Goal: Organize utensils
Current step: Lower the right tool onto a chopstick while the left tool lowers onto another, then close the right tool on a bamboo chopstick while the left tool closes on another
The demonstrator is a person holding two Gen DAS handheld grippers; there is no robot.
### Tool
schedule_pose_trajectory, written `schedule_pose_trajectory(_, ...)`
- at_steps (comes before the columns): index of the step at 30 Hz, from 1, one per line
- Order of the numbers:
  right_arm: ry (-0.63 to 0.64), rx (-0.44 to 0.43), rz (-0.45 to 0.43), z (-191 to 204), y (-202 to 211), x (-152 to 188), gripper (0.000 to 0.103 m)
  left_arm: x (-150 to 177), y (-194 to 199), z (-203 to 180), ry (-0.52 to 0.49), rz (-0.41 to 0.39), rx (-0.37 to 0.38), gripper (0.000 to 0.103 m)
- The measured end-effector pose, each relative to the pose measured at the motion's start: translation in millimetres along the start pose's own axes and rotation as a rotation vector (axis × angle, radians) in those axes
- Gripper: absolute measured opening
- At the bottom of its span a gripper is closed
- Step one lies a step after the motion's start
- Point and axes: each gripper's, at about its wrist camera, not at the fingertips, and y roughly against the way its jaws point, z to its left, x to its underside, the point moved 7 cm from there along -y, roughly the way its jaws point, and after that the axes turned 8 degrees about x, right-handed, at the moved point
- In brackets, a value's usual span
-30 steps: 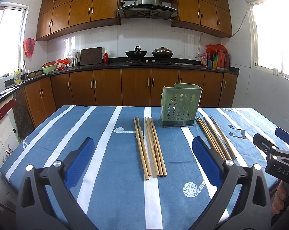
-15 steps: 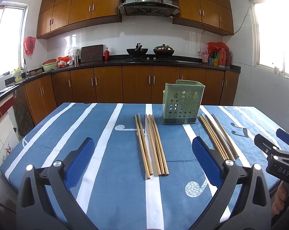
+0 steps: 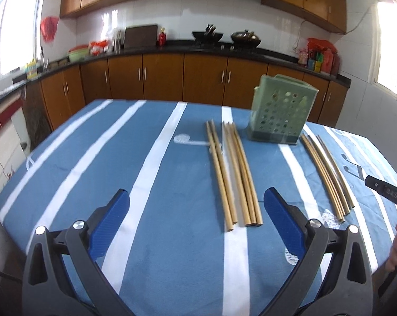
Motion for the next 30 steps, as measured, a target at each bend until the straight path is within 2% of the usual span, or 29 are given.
schedule_pose_trajectory(1, -0.002, 0.006, 0.02, -1, -8, -1, 0.035, 1, -4, 3, 0.012, 0.012, 0.007, 0.099)
schedule_pose_trajectory(4, -0.001, 0.002, 0.087, 1, -34, -2, 0.028, 2, -13, 10, 0.038, 0.039, 0.023, 0.099)
schedule_pose_trajectory(6, 0.009, -0.009, 0.115, 6, -44, -1, 0.027, 1, -20, 14, 0.047, 0.057, 0.027, 0.097)
schedule_pose_trajectory(9, 0.037, -0.006, 0.134, 14, -56, -2, 0.027, -1, -31, 15, 0.049, 0.089, 0.037, 0.086)
schedule_pose_trajectory(11, 0.052, -0.006, 0.146, 18, -61, 0, 0.027, -2, -41, 13, 0.045, 0.115, 0.06, 0.074)
schedule_pose_trajectory(13, 0.07, 0.009, 0.143, 19, -66, 0, 0.017, -5, -51, 9, 0.042, 0.134, 0.082, 0.068)
schedule_pose_trajectory(16, 0.073, 0.023, 0.136, 16, -68, -1, 0.009, -6, -69, 2, 0.025, 0.181, 0.107, 0.055)
schedule_pose_trajectory(20, 0.07, 0.012, 0.133, 14, -67, -2, 0.009, -8, -94, -5, -0.005, 0.238, 0.121, 0.033)
schedule_pose_trajectory(23, 0.089, 0.023, 0.124, 17, -65, -1, 0.009, -7, -108, -7, -0.015, 0.272, 0.123, 0.026)
schedule_pose_trajectory(30, 0.09, 0.021, 0.125, 17, -69, -3, 0.009, -3, -117, -12, -0.047, 0.307, 0.118, 0.022)
